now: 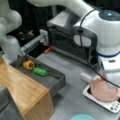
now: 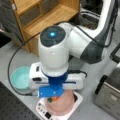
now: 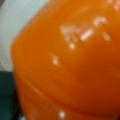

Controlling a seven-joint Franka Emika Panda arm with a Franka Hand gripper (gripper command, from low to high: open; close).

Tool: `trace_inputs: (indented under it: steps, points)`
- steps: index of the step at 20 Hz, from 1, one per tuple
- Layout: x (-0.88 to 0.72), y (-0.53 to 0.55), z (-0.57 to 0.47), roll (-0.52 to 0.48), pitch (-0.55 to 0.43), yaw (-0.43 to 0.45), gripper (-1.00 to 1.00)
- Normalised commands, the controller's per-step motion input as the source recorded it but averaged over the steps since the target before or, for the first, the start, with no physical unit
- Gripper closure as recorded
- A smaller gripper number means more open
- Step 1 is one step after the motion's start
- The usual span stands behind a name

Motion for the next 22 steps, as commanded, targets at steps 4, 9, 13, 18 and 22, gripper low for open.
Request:
trace_inputs:
  steps: [4,9,13,18,22]
  points:
    - [-0.01,-0.18,0.17,0.006,0.057,0.405,1.00]
    - [-0.03,-0.08,0.18,0.127,0.130,0.443,1.00]
    - [0.05,-0.13,0.18,0.235,0.160,0.597,1.00]
    - [0.01,-0.22,0.18,0.219,0.152,0.351,1.00]
    - [-0.07,-0.22,0.10,0.151,0.120,0.125,1.00]
